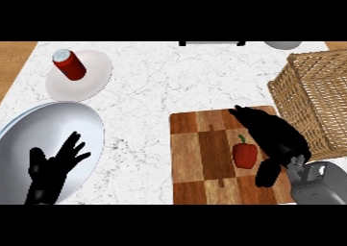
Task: Pick the bell pepper from the cutting board and place it in the basket
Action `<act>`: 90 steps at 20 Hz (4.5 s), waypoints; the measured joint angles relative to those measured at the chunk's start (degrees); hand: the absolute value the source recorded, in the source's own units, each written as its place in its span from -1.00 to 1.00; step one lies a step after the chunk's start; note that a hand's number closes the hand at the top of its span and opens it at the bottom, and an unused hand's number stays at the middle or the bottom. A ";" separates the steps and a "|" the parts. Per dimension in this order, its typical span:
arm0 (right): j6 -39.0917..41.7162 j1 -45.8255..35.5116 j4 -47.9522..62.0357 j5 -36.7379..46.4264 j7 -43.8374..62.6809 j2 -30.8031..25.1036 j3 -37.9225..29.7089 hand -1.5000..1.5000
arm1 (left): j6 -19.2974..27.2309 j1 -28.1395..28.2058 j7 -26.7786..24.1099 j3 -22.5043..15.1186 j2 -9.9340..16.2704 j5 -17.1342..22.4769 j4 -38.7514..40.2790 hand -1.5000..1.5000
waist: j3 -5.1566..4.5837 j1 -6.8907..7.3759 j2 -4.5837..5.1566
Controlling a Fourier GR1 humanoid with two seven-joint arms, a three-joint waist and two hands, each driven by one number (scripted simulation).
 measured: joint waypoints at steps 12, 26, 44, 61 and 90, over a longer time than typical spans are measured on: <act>0.70 0.81 7.95 7.21 -2.60 3.90 1.46 -1.00 | -1.00 -0.39 2.51 1.29 -0.44 -0.82 -0.69 0.00 | -0.16 -0.03 0.10; -1.27 1.63 14.77 13.45 -9.51 7.23 -1.06 -1.00 | -2.38 0.02 2.45 2.68 -1.92 -2.46 -1.00 0.00 | -0.16 -0.12 0.07; -12.24 15.21 5.97 25.18 -16.98 2.93 3.04 1.00 | -2.97 1.66 2.50 4.24 -3.15 -3.54 -2.20 0.00 | -0.38 -1.16 -0.49; -30.12 36.53 -28.93 5.45 -18.76 7.12 -7.79 1.00 | -3.46 2.93 3.16 5.48 -3.05 -3.52 -3.21 0.00 | -0.17 -2.62 -0.24; -13.95 0.55 -0.95 -34.09 -3.72 -19.65 -55.80 1.00 | -4.99 -0.46 3.56 5.20 -4.37 -5.21 -1.74 0.00 | -0.36 0.69 0.33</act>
